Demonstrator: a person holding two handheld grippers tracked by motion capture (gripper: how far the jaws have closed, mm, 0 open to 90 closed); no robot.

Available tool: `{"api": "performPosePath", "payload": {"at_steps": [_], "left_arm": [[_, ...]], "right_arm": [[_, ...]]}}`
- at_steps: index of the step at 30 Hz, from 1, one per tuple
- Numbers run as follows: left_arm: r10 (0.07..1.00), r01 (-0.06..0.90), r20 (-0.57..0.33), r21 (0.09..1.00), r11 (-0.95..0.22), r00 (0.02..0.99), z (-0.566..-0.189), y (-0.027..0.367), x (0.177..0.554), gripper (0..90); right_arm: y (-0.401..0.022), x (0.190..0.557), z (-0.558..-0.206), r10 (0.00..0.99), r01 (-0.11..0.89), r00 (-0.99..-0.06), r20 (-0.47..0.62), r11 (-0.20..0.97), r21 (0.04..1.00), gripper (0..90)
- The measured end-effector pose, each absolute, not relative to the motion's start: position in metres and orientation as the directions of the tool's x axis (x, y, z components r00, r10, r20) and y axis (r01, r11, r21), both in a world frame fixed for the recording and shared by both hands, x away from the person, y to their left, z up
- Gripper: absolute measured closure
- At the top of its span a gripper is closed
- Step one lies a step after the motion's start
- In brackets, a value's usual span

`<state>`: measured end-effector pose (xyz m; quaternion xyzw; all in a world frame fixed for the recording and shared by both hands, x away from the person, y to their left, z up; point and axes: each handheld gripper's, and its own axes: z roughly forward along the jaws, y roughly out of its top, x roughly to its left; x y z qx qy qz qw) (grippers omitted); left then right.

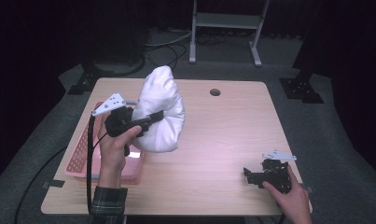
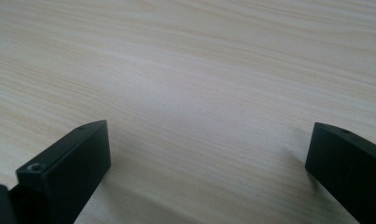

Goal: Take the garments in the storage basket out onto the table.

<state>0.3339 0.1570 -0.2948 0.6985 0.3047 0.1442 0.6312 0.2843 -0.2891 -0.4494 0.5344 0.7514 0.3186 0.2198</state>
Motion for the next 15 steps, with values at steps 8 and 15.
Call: {"api": "performPosePath", "payload": {"at_steps": [8,15], "left_arm": [[0.578,0.247,-0.188,0.969,-0.025,0.794,-0.297,0.135,0.334,52.6],[0.566,0.243,-0.177,0.969,-0.042,0.805,-0.298,0.117,0.334,52.5]], "right_arm": [[-0.289,0.284,-0.449,0.943,0.663,-0.332,0.01,0.226,0.714,0.0],[-0.289,0.284,-0.449,0.943,0.663,-0.332,0.01,0.226,0.714,0.0]]}}
